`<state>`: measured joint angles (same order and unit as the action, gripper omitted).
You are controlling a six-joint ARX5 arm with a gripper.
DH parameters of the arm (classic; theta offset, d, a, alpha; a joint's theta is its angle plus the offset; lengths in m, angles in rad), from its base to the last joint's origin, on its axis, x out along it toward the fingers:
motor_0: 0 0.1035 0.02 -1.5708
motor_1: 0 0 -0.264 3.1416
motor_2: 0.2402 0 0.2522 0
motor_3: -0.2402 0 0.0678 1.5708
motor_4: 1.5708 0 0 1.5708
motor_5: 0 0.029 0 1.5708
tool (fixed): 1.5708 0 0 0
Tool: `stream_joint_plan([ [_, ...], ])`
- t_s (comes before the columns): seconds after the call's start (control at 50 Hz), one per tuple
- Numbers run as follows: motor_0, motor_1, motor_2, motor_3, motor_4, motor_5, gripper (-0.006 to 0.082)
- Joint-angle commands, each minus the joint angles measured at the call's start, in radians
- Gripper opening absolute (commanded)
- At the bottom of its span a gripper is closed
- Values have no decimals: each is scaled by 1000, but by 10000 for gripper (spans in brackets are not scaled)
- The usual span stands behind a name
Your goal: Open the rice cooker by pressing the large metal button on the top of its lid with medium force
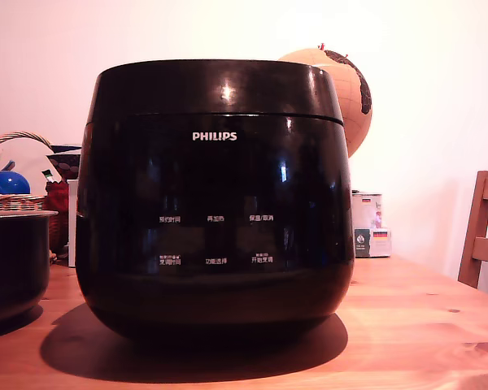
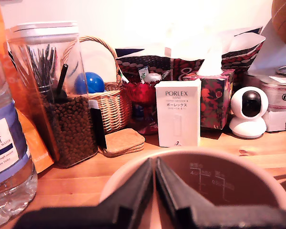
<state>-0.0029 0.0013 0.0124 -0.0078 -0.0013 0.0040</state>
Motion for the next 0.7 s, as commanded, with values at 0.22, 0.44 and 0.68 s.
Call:
stream_joint_plan([
  [0.22, 59, -14, -10, 119, 182, -35, -22],
  [0.44, 58, -14, 8, 189, 368, -247, -22],
  [0.68, -14, 0, 126, 107, 666, -406, -22],
])
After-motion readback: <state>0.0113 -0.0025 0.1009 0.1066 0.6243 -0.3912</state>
